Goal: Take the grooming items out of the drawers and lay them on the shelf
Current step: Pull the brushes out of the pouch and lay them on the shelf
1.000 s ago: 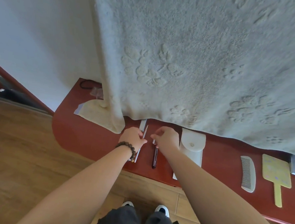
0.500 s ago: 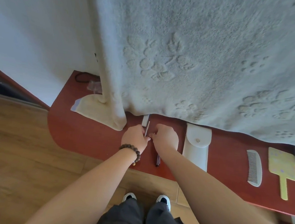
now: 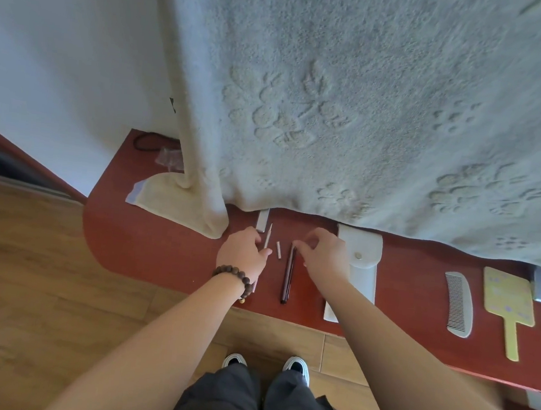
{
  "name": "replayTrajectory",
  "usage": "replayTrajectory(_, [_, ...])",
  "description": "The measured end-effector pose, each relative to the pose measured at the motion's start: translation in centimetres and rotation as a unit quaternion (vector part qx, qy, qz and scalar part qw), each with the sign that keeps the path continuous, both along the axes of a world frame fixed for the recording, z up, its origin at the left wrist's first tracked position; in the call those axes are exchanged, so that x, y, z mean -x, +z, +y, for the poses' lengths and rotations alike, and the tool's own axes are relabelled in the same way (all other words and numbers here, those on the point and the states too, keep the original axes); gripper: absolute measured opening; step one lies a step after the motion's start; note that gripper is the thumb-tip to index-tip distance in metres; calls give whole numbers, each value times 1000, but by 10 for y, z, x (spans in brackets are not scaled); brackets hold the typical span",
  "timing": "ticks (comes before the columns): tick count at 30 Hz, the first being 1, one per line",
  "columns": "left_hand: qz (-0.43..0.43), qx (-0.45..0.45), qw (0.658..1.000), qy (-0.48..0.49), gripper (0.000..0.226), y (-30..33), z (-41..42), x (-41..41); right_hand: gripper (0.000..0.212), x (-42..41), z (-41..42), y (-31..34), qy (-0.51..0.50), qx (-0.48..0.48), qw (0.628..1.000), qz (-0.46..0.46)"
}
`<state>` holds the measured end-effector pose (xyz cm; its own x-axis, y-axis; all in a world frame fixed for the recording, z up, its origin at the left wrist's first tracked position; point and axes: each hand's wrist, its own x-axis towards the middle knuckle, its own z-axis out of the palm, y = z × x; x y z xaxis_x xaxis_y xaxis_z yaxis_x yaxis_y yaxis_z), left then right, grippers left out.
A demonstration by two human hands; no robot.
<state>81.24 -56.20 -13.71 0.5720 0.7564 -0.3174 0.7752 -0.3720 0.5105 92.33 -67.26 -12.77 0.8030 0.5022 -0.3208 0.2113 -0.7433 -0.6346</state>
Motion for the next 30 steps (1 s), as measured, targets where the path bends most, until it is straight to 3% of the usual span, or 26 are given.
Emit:
replayTrajectory(4, [-31, -10, 999, 5, 25, 6, -5, 8, 51, 7, 4, 1, 78, 106, 991, 5])
replayTrajectory(10, [-88, -4, 996, 13, 16, 18, -11, 18, 43, 10, 3, 1, 124, 105, 987, -11])
replayTrajectory(14, [-126, 25, 992, 10, 14, 27, -20, 17, 38, 3, -6, 8, 56, -19, 996, 73])
replayTrajectory(17, [-105, 78, 991, -21, 25, 33, -29, 11, 31, -1, -14, 26, -22, -151, 971, 185])
replayTrajectory(20, [-102, 165, 980, -44, 28, 40, -40, 5, 31, -1, -20, 43, -38, -224, 949, 218])
replayTrajectory(24, [-163, 237, 957, -34, 9, 49, -51, 4, 20, -2, -30, 51, -81, -283, 922, 253])
replayTrajectory(27, [-174, 263, 948, -40, 22, 55, -58, 7, 13, -3, -37, 52, -108, -298, 915, 250])
replayTrajectory(30, [-173, 275, 944, -50, 15, 56, -63, 6, 11, -3, -41, 56, -113, -304, 916, 237])
